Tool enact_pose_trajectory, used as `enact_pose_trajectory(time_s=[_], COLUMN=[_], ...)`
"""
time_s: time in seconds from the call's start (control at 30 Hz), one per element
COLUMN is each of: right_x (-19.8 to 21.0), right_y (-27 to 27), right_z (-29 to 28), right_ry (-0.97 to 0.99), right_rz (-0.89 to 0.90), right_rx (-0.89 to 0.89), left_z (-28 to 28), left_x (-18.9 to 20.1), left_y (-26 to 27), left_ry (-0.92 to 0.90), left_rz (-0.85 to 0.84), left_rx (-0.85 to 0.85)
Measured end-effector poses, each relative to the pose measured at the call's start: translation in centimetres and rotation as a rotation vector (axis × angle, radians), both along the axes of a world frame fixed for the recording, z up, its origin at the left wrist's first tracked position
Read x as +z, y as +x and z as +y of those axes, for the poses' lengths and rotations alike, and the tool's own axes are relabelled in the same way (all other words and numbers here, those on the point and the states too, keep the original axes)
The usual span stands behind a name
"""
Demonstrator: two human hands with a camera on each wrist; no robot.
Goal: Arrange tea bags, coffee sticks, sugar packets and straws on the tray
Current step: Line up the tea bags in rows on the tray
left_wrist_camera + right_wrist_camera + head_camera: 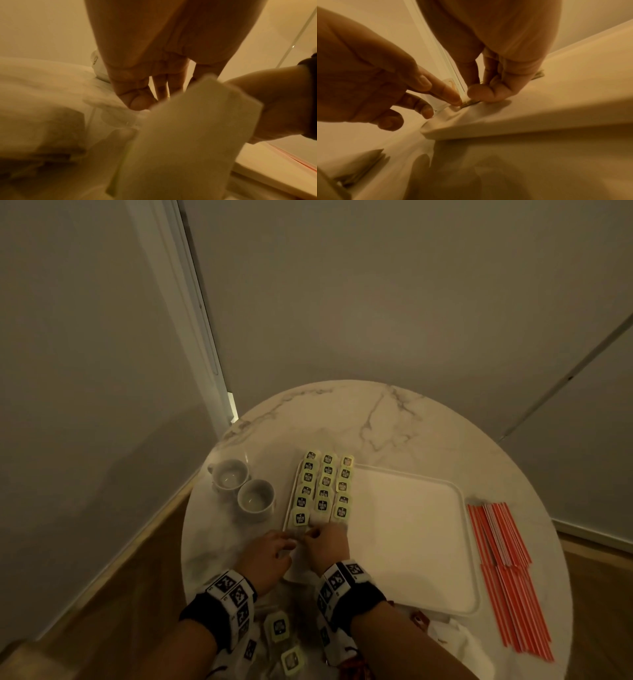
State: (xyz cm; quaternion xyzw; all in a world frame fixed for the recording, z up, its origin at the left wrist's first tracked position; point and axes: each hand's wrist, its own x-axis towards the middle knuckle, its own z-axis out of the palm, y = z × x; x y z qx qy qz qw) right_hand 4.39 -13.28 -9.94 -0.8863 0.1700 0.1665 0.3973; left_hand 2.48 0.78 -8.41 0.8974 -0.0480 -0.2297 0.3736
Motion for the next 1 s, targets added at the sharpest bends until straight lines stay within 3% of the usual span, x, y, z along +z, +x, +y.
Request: enact_pose_trajectory(time_s=[0.27,0.43,0.57,0.8,0.9,1.0], right_x=[1.5,5.1,5.2,4.2,5.3,7.1], right_y=[-0.9,-3.7,-6.0,-6.6,-6.2,-5.2], right_z=[-1.0,-1.7,-0.8,1.1,0.1,-1.5], right_ry=[0.004,0.041,-0.102,-0.157,-0.029,0.278], right_rz=[-0.046,0.040,0.057,-0.032,-0.095,-0.053], right_rx=[0.094,0.525,0.855,0.881,0.638,0.295], left_z=[0.4,1.4,1.2,0.9,1.2,0.8], left_x=[4.0,7.9,9.6,9.2,9.4,10.0], left_y=[-0.1,-0.5,-1.7,-4.2,-4.8,-5.4], left_ry=[-0.087,-0.266,-0.421,-0.361,-0.326,-0.351], left_rz=[-0.007,-0.044,-0.013,0.030,-0.057,-0.133], left_rx=[0.082,0.263,0.341,0.351,0.413,0.452])
